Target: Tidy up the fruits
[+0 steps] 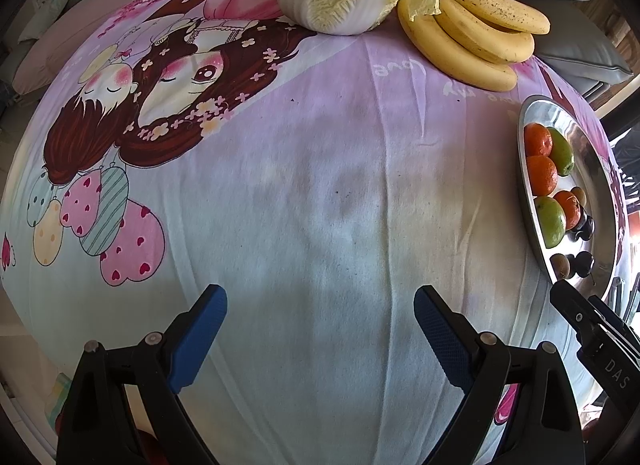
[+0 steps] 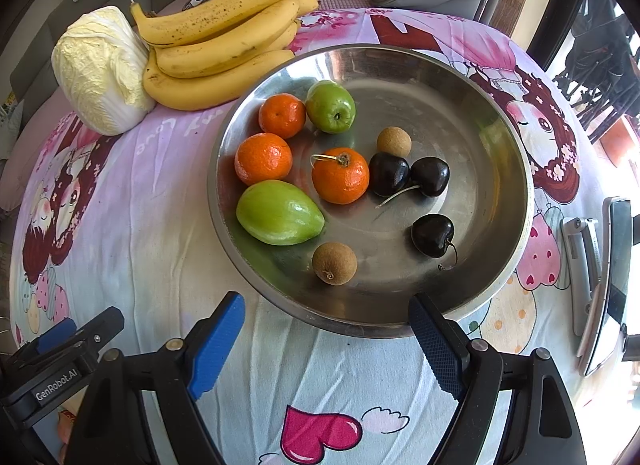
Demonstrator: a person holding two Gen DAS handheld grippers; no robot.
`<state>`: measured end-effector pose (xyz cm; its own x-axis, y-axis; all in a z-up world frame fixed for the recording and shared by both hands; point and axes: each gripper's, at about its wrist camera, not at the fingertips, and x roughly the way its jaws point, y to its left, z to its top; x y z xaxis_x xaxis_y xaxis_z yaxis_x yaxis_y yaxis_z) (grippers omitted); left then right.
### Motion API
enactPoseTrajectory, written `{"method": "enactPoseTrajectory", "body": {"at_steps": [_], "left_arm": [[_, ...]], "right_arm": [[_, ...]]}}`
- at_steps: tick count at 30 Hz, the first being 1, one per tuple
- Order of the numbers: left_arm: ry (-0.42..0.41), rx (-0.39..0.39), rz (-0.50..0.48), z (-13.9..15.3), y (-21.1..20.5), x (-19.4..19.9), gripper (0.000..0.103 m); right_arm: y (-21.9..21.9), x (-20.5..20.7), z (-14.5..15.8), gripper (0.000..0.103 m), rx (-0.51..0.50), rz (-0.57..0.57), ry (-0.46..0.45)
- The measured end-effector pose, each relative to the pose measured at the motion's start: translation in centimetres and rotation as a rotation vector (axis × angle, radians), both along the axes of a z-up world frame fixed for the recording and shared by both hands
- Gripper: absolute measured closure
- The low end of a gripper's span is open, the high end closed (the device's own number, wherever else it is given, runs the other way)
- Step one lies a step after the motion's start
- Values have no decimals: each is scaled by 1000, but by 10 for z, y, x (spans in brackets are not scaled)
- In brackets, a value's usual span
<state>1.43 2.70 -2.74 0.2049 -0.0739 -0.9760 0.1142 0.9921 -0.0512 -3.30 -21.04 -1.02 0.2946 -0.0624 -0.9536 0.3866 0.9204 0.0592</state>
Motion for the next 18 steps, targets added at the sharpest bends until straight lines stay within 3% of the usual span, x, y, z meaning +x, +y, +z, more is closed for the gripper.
{"method": "enactPoseTrajectory", "body": {"at_steps": [18], "left_arm": [[3, 3, -1, -1, 1, 2, 8]], "right_arm": [[0, 0, 0, 17, -5, -1, 3]]}}
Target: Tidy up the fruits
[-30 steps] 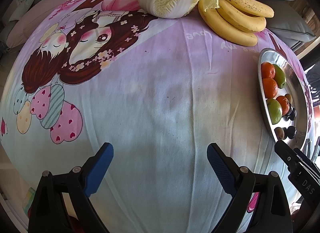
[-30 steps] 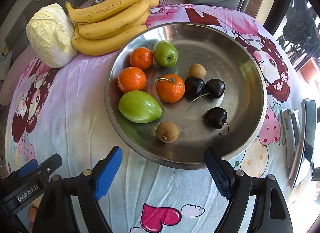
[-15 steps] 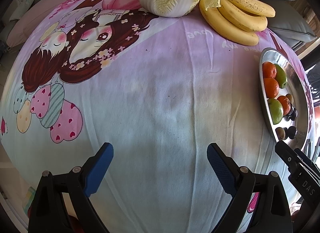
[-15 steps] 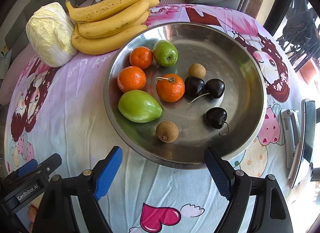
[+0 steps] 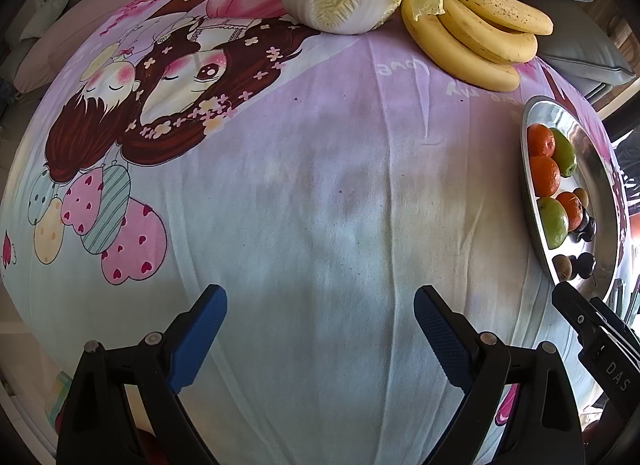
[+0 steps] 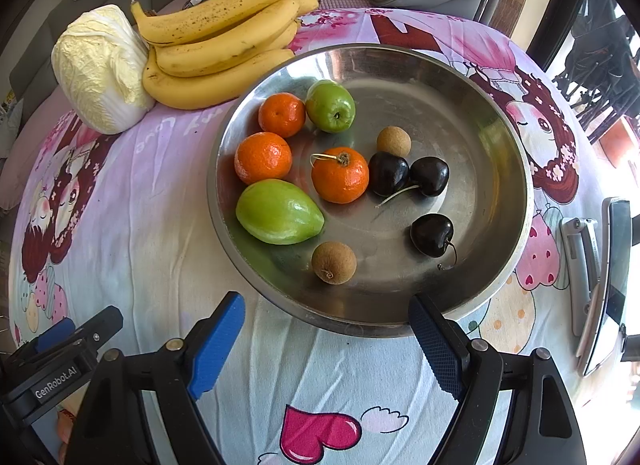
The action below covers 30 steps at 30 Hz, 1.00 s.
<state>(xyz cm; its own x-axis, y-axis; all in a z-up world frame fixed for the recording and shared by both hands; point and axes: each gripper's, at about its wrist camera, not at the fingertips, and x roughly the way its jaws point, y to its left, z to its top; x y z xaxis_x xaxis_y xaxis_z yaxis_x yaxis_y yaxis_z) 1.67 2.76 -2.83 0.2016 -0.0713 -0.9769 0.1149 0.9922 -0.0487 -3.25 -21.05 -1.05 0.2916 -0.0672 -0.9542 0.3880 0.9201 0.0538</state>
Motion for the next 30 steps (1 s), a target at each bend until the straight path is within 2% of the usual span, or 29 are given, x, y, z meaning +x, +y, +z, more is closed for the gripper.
{"method": "enactPoseTrajectory", "body": {"at_steps": [30], "left_arm": [[2, 5, 18, -1, 4, 2, 8]], "right_arm": [[-1, -1, -1, 17, -20, -24, 17]]}}
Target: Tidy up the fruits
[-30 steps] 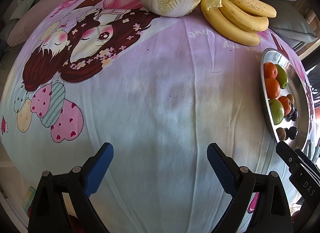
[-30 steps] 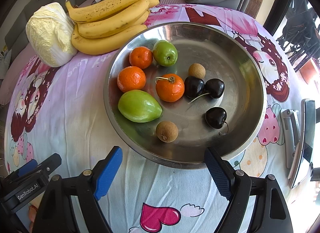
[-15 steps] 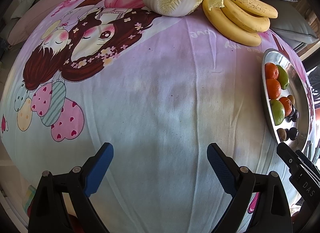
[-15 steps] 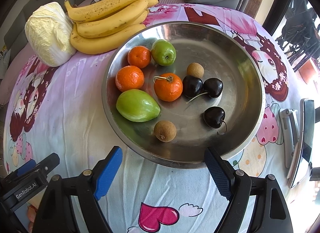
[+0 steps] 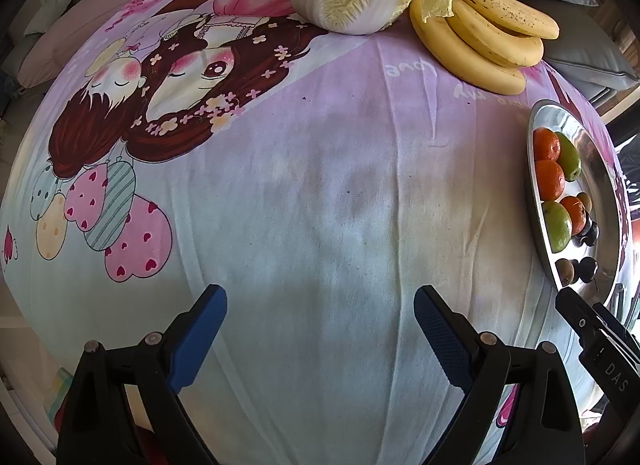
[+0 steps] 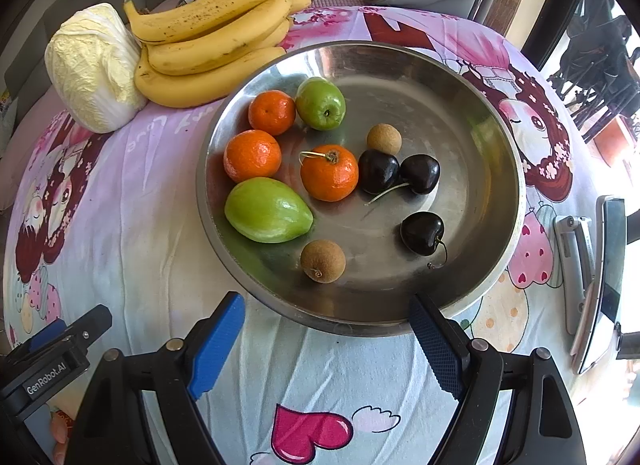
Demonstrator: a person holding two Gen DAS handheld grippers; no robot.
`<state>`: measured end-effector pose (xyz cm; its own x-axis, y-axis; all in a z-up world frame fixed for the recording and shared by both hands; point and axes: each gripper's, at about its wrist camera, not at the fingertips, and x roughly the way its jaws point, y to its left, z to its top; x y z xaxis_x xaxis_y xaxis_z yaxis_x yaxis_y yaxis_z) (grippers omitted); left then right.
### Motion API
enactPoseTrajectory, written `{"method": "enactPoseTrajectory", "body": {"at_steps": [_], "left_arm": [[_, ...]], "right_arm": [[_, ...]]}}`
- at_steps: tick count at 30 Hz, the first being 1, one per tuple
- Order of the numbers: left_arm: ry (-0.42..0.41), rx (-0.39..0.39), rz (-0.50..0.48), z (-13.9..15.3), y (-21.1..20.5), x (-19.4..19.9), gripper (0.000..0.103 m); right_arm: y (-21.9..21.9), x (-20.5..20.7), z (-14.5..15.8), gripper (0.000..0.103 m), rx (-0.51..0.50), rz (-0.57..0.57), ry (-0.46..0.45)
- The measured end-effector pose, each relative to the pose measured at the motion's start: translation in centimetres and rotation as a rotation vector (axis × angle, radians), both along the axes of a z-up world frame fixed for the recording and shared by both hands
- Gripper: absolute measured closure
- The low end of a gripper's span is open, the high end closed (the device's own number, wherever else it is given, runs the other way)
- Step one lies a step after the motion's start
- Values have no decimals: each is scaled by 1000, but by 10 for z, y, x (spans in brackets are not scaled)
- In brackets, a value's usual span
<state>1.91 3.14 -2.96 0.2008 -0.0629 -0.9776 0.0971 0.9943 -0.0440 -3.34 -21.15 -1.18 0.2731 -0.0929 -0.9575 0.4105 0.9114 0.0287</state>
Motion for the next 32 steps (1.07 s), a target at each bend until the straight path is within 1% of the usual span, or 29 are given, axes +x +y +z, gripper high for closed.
{"method": "enactPoseTrajectory", "body": {"at_steps": [16, 32], "left_arm": [[-6, 5, 15, 2, -3, -2, 8], [-30, 16, 22, 12, -2, -5, 8]], "right_arm": [[1, -1, -1, 17, -4, -7, 3], [1, -1, 0, 17, -5, -5, 4]]}}
